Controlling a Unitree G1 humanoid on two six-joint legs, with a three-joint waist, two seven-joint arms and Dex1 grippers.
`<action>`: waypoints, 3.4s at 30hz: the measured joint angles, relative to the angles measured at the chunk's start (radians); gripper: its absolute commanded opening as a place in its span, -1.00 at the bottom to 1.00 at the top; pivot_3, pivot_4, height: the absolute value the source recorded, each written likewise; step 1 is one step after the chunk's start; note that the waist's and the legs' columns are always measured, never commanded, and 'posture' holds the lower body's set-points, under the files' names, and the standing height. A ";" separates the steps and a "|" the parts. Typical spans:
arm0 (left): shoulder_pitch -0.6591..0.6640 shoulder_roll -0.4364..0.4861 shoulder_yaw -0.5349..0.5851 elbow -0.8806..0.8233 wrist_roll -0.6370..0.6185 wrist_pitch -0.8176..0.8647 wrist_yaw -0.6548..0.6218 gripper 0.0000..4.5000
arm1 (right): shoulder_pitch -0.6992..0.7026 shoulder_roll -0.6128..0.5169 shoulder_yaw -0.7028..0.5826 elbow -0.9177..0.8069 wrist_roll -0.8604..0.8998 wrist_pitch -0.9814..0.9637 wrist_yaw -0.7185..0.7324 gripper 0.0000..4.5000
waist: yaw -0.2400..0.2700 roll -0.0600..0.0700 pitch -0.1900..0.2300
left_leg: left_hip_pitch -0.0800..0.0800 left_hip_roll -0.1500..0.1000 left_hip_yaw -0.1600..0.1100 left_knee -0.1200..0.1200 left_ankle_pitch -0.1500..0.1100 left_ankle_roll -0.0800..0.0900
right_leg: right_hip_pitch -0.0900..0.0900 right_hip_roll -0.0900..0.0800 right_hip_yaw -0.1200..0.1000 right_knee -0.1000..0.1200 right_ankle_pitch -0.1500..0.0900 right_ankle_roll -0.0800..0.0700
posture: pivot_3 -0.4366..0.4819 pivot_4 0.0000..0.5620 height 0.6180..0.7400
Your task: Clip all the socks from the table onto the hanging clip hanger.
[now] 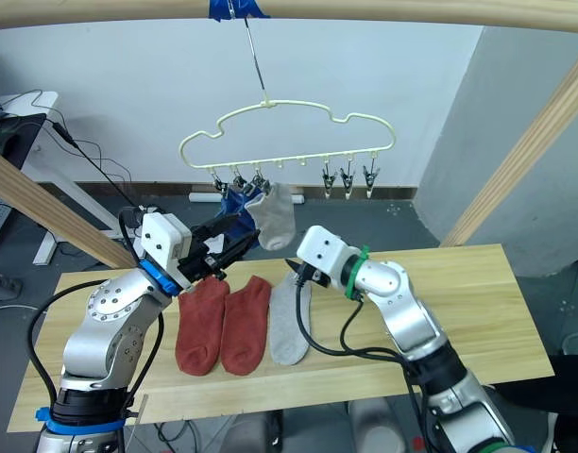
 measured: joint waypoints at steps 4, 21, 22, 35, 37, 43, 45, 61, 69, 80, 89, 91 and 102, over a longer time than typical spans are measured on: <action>0.002 -0.006 -0.005 -0.026 0.001 -0.019 0.005 0.18 | 0.001 0.013 -0.070 -0.124 0.035 0.097 -0.030 0.26 | -0.002 0.000 0.000 | 0.000 0.000 0.000 -0.001 0.000 0.000 | 0.000 0.000 0.000 0.000 0.000 0.000 | -0.49 -0.19 1.00; -0.028 -0.002 -0.040 -0.036 0.024 -0.048 -0.015 0.18 | -0.026 0.108 -0.153 -0.170 0.134 0.253 -0.200 0.26 | -0.004 0.000 -0.003 | 0.000 0.000 0.000 0.000 0.000 0.000 | 0.000 0.000 0.000 0.001 0.000 0.000 | -0.48 -0.27 1.00; -0.032 -0.004 -0.040 -0.036 0.024 -0.049 -0.015 0.18 | -0.034 0.112 -0.155 -0.164 0.135 0.255 -0.208 0.26 | -0.004 0.000 -0.003 | 0.000 0.000 0.001 0.000 0.000 0.000 | 0.000 0.000 0.000 0.001 0.000 0.000 | -0.47 -0.27 1.00; -0.044 -0.016 -0.051 -0.032 0.023 -0.058 -0.015 0.18 | -0.137 0.170 -0.169 -0.031 0.143 0.251 -0.294 0.26 | -0.005 0.000 -0.003 | 0.000 0.000 0.000 0.000 0.000 0.000 | 0.000 0.000 0.000 0.002 0.001 -0.001 | -0.45 -0.25 1.00; -0.045 -0.012 -0.051 -0.032 0.022 -0.058 -0.019 0.18 | -0.150 0.173 -0.168 -0.009 0.144 0.245 -0.296 0.26 | -0.005 0.000 -0.003 | 0.000 0.000 0.000 0.000 0.000 0.000 | 0.000 0.000 0.000 0.002 0.001 -0.001 | -0.44 -0.25 1.00; -0.046 -0.010 -0.051 -0.031 0.022 -0.058 -0.036 0.18 | -0.183 0.191 -0.162 0.041 0.145 0.215 -0.297 0.26 | -0.005 0.000 -0.003 | 0.000 0.000 0.000 0.000 0.000 0.000 | 0.000 0.000 0.000 0.002 0.001 -0.001 | -0.42 -0.25 1.00; -0.046 -0.010 -0.051 -0.031 0.022 -0.058 -0.037 0.18 | -0.195 0.198 -0.159 0.065 0.145 0.206 -0.298 0.26 | -0.005 0.000 -0.003 | 0.000 0.000 0.000 0.000 0.000 0.000 | 0.000 0.000 0.000 0.002 0.001 -0.001 | -0.41 -0.25 1.00; -0.035 -0.009 -0.051 -0.029 0.026 -0.062 -0.038 0.18 | -0.234 0.220 -0.160 0.141 0.155 0.131 -0.309 0.26 | -0.004 0.000 -0.004 | 0.001 0.000 0.000 0.001 0.000 0.000 | 0.000 0.000 -0.001 0.004 0.001 -0.001 | -0.38 -0.24 1.00; -0.035 -0.010 -0.051 -0.005 0.032 -0.078 -0.048 0.18 | -0.234 0.222 -0.161 0.141 0.172 0.129 -0.327 0.10 | -0.004 0.000 -0.004 | 0.001 0.000 0.000 0.001 0.000 0.000 | 0.000 -0.001 0.000 0.004 0.001 -0.001 | -0.39 -0.25 1.00; -0.016 -0.027 -0.073 0.004 0.070 -0.085 -0.025 0.18 | -0.237 0.222 -0.170 0.147 0.175 0.129 -0.349 -0.95 | -0.004 0.000 -0.004 | 0.001 0.000 0.000 0.002 0.000 0.000 | 0.000 -0.001 0.000 0.006 0.001 -0.002 | -0.39 -0.26 1.00; 0.025 -0.098 -0.223 0.061 0.162 0.053 0.052 0.33 | -0.244 0.224 -0.170 0.161 0.179 0.124 -0.352 -0.95 | -0.005 0.000 -0.005 | 0.001 -0.001 0.000 0.010 0.000 0.000 | -0.001 0.000 0.000 0.016 0.001 -0.001 | -0.42 -0.26 1.00; 0.025 -0.141 -0.232 0.094 0.176 0.107 0.101 0.53 | -0.244 0.223 -0.170 0.162 0.179 0.124 -0.352 -0.95 | -0.006 0.000 -0.005 | 0.001 -0.001 0.000 0.015 0.000 0.001 | 0.000 0.000 0.000 0.017 0.001 -0.001 | -0.43 -0.25 1.00; 0.003 -0.291 -0.256 0.329 0.301 0.219 0.325 0.81 | -0.243 0.222 -0.170 0.161 0.180 0.124 -0.353 -0.95 | -0.008 -0.001 -0.005 | 0.002 -0.001 -0.001 0.016 0.002 0.003 | 0.001 0.002 0.000 0.018 0.002 -0.003 | -0.48 -0.21 1.00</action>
